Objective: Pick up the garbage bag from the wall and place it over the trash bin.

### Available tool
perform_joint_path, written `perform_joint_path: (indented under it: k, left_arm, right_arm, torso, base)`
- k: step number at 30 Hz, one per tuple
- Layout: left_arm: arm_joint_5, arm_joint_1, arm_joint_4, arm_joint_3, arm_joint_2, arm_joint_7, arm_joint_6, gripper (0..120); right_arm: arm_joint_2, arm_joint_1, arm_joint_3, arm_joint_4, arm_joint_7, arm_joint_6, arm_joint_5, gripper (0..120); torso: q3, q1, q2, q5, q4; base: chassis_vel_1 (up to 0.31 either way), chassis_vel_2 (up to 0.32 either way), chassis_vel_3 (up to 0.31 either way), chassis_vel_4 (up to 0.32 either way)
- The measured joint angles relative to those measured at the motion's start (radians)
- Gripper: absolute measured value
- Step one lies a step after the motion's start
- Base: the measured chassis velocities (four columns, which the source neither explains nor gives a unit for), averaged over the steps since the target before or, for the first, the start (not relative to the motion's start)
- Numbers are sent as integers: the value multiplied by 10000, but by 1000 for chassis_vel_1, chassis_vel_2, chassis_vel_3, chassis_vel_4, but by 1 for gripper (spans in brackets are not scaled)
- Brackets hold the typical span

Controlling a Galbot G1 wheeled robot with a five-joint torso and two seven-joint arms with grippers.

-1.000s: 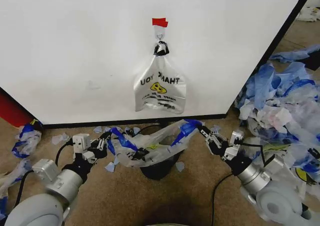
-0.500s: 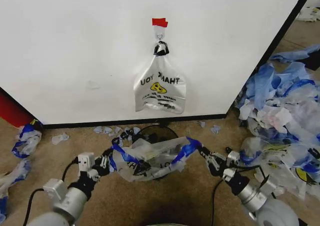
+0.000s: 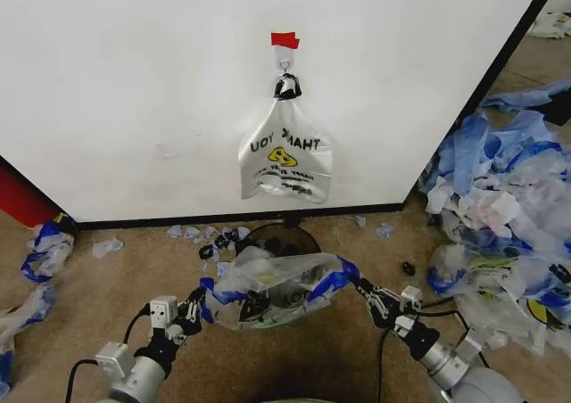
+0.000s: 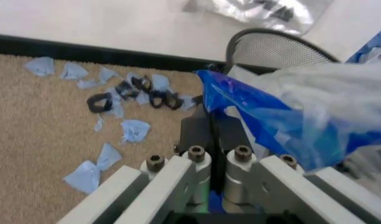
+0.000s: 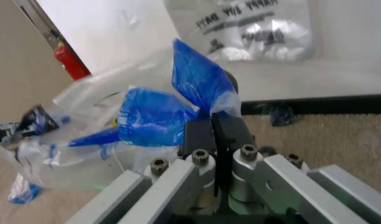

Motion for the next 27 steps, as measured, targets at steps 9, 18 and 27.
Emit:
perform_joint_path:
  k: [9,18,27]
  left_arm:
    - [162,-602,841,691,-265,26,-129,0]
    - [299,-1348,1353,1743,-631,1,-186,0]
    - [451,-1749,1772,2260,-776,19,-209,0]
  right_arm:
    - [288,270,-352,-604,-28,46,-163,0]
    - [554,432,-606,-1319,-151,157,-398,0]
    - [705,639,-822,-1827,-210,259,-510,0]
  torso:
    - [0,0,0,-2,-1]
    - [0,0,0,-2,-2]
    - [0,0,0,-3,-1]
  base:
    - [0,0,0,0]
    - [0,0,0,0]
    - [0,0,0,0]
